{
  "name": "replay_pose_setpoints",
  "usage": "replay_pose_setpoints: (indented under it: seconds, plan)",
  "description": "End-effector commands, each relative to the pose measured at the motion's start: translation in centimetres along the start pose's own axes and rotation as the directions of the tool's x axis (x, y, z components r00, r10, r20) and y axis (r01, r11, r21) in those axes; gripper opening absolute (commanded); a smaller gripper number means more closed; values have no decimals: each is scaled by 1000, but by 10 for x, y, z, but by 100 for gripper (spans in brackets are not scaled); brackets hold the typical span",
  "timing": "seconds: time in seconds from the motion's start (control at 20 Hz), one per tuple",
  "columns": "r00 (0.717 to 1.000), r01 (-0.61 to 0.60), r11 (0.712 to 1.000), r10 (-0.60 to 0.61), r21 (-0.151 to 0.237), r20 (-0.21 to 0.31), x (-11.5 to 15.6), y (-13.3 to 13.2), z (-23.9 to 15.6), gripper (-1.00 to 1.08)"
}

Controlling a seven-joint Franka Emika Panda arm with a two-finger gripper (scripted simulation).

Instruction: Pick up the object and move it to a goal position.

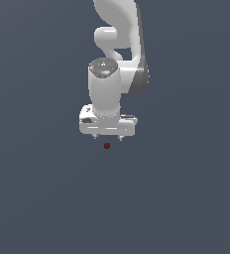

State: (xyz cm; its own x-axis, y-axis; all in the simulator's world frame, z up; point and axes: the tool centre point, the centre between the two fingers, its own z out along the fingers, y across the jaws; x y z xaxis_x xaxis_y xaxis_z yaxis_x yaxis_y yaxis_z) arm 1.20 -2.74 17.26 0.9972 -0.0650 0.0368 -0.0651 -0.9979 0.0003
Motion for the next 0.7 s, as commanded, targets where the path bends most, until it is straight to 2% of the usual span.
replay_pose_setpoints:
  seconds: [0.0,0.35,0.65]
  plan:
    - [1000,0,1000,0,0,0,0,0,0,100]
    - [999,25,1000,-25,-11,-35,12,9,-19,100]
    - [999,27,1000,-28,-12,-37,13,10,-21,100]
